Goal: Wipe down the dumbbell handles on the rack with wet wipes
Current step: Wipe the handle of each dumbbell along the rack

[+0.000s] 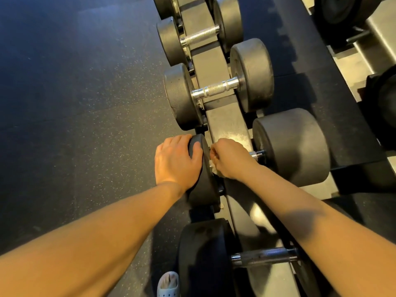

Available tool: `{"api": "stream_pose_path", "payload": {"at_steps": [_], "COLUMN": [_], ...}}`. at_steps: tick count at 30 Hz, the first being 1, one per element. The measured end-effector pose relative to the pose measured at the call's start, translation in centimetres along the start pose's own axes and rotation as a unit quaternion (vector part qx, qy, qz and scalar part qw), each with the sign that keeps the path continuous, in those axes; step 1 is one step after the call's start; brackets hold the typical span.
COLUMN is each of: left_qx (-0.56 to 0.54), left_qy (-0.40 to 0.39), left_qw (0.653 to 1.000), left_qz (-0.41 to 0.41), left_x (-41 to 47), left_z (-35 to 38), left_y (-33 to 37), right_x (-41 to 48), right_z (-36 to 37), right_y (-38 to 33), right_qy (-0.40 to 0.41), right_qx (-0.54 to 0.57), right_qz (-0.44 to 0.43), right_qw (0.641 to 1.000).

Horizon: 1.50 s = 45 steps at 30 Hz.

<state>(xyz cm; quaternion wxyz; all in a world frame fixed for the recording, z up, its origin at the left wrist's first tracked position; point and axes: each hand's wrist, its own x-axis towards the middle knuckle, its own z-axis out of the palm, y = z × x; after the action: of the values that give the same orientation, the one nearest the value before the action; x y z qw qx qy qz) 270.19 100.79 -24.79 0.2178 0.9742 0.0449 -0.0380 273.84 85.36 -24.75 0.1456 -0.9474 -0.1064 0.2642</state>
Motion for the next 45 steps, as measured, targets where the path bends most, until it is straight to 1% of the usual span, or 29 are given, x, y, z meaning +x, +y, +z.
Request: {"api": "stream_pose_path", "payload": {"at_steps": [3,5,7,10,12,13,15,16,18,19,20,23,24,25,27,28,29,30,32,33,34,35,36,38,39,40,41,42,45], "left_qx": [-0.01,-0.012,-0.012,-0.007,-0.006,-0.009,-0.017,-0.021,-0.025,-0.025,-0.025,-0.022,-0.019,-0.016,-0.012,-0.011,-0.01,-0.01,-0.012,-0.014,-0.014,-0.013,-0.011,-0.01,-0.01,-0.011,-0.014,-0.016,-0.011], "left_qy": [0.005,0.007,0.006,0.009,0.009,0.01,0.012,0.013,0.016,0.017,0.016,0.015,0.015,0.013,0.01,0.009,0.009,0.009,0.013,0.013,0.013,0.011,0.009,0.008,0.01,0.014,0.016,0.018,0.018], "left_qw": [1.0,1.0,1.0,1.0,1.0,1.0,1.0,1.0,1.0,1.0,1.0,1.0,1.0,1.0,1.0,1.0,1.0,1.0,1.0,1.0,1.0,1.0,1.0,1.0,1.0,1.0,1.0,1.0,1.0], "left_qz": [0.004,0.004,0.004,0.0,-0.004,-0.005,-0.003,0.0,0.002,0.002,0.001,-0.001,-0.001,0.001,0.003,0.003,0.003,0.004,0.007,0.007,0.007,0.006,0.005,0.005,0.006,0.007,0.008,0.009,0.011], "left_x": [-0.1,-0.1,-0.1,0.0,0.1,0.1,0.1,0.1,0.0,0.1,0.0,0.0,0.0,-0.1,-0.1,-0.1,-0.1,0.0,0.0,0.1,0.1,0.2,0.3,0.3,0.3,0.3,0.3,0.3,0.3], "left_z": [0.0,-0.1,0.0,0.1,0.2,0.2,0.1,0.0,0.1,0.1,0.2,0.3,0.2,0.2,0.0,0.0,0.0,-0.1,0.0,0.0,0.1,0.2,0.3,0.4,0.4,0.4,0.3,0.4,0.4], "left_y": [0.0,-0.1,-0.1,0.0,-0.1,-0.1,0.0,0.0,-0.1,-0.2,-0.2,-0.2,-0.2,-0.2,-0.1,-0.1,-0.1,-0.1,-0.2,-0.2,-0.3,-0.3,-0.3,-0.4,-0.4,-0.4,-0.4,-0.5,-0.4], "right_x": [-1.1,-2.0,-2.8,-3.6,-3.8,-3.9,-4.1,-4.3,-4.4,-4.4,-4.4,-4.6,-4.8,-4.9,-5.4,-5.8,-6.1,-6.2,-5.7,-5.3,-5.0,-4.8,-4.7,-4.8,-4.9,-4.9,-5.0,-5.3,-5.4], "right_z": [-0.3,-0.2,0.8,3.1,3.7,3.6,3.3,3.1,2.8,3.2,3.8,6.1,6.5,6.7,7.0,7.2,7.4,7.5,7.5,7.5,7.5,7.7,7.8,7.6,7.3,7.1,6.9,6.7,6.8], "right_y": [1.8,2.5,1.4,-1.1,-1.0,-0.4,1.5,2.3,3.1,2.8,2.1,0.3,0.5,1.1,2.4,2.6,2.4,1.8,-0.1,-1.1,-1.9,-2.3,-2.6,-2.5,-2.0,-1.5,-1.0,-0.7,0.4], "right_qy": [0.06,0.109,0.136,0.138,0.136,0.136,0.15,0.173,0.229,0.249,0.254,0.215,0.215,0.225,0.265,0.287,0.308,0.327,0.368,0.382,0.384,0.369,0.34,0.26,0.231,0.214,0.209,0.215,0.261], "right_qx": [-0.06,-0.068,-0.059,-0.012,0.011,0.004,-0.033,-0.04,-0.019,-0.003,0.012,0.053,0.065,0.078,0.129,0.178,0.248,0.331,0.48,0.531,0.568,0.595,0.615,0.645,0.663,0.686,0.715,0.747,0.828], "right_qz": [0.032,0.061,0.071,0.007,-0.043,-0.056,-0.054,-0.028,0.038,0.05,0.043,-0.052,-0.071,-0.071,-0.02,0.031,0.093,0.159,0.264,0.296,0.315,0.322,0.321,0.318,0.32,0.322,0.328,0.335,0.351], "right_qw": [0.996,0.99,0.986,0.99,0.99,0.989,0.987,0.984,0.972,0.967,0.966,0.974,0.972,0.969,0.955,0.941,0.914,0.871,0.751,0.696,0.656,0.637,0.634,0.644,0.636,0.617,0.581,0.532,0.352]}}
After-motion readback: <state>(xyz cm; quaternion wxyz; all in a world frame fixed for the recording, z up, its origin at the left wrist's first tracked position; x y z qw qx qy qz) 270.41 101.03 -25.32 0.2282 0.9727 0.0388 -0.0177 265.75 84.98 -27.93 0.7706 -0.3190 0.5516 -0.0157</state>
